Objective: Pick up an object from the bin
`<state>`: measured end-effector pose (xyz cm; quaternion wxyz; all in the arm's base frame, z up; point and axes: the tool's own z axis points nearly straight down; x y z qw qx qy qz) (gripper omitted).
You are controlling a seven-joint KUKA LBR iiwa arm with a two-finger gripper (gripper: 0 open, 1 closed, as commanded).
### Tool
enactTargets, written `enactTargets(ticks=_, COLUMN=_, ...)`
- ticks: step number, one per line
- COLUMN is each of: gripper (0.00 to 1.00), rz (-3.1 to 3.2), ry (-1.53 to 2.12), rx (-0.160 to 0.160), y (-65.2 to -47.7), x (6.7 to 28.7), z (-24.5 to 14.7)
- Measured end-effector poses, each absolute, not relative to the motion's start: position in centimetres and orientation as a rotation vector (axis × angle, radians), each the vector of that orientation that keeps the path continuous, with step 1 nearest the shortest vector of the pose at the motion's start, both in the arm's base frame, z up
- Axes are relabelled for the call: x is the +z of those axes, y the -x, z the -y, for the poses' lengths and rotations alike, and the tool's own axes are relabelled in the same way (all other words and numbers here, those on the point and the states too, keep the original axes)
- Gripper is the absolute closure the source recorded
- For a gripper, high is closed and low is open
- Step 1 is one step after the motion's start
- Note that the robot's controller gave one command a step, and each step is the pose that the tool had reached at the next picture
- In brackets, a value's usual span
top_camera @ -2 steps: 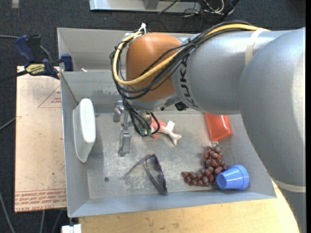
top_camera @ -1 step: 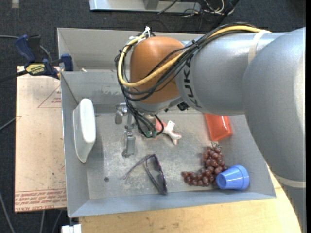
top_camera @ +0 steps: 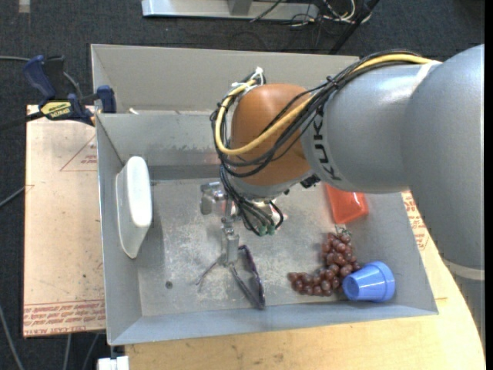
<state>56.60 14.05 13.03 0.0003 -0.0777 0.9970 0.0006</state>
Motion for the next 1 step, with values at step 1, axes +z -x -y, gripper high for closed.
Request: enactTargets(ticks=1, gripper=0.0, rz=-3.138, ry=0.064, rx=0.004, y=-53.7, x=10.41, z=-13.68)
